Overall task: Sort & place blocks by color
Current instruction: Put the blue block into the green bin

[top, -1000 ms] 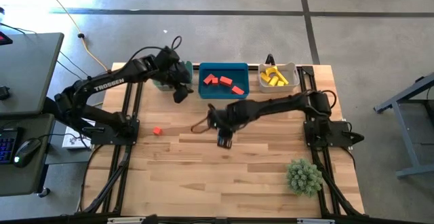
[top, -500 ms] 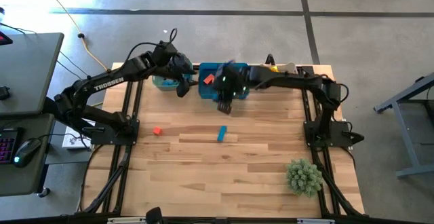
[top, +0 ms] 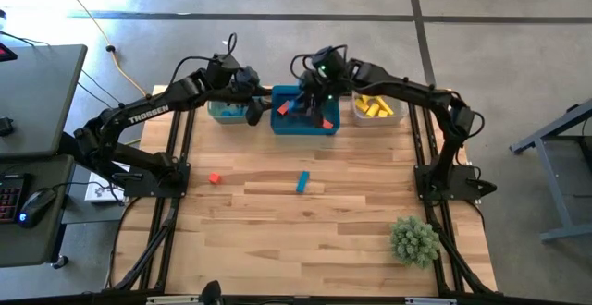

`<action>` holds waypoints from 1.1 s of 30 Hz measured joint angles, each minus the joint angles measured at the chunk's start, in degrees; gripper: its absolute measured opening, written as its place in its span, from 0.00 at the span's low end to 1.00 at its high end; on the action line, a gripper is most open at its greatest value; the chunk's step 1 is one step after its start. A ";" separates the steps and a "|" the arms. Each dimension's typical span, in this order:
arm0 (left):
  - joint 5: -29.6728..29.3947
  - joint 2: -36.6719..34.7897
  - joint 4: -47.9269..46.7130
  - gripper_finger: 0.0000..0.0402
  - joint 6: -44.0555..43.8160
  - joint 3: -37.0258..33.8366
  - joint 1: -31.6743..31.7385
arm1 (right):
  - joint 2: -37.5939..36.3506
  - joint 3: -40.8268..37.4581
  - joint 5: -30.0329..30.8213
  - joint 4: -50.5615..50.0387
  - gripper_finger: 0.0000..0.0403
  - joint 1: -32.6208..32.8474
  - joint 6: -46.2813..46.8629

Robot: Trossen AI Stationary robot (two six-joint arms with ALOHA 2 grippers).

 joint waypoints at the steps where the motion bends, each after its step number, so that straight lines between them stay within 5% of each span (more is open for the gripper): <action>1: -0.03 0.00 -0.01 0.57 -0.45 0.00 -0.15 | 0.00 0.00 -1.47 0.63 0.25 -0.49 -0.35; 6: -0.01 0.00 0.10 0.57 -0.74 0.00 -0.92 | 0.00 0.00 -10.61 4.38 0.25 -2.56 -1.19; 14: 5.40 0.00 2.19 0.57 -0.54 0.00 -2.79 | 0.00 0.00 -16.53 6.90 0.25 -3.45 -1.06; 33: 5.84 0.00 4.06 0.57 -0.71 0.00 -7.21 | 0.00 0.00 -10.70 6.76 0.25 2.60 4.71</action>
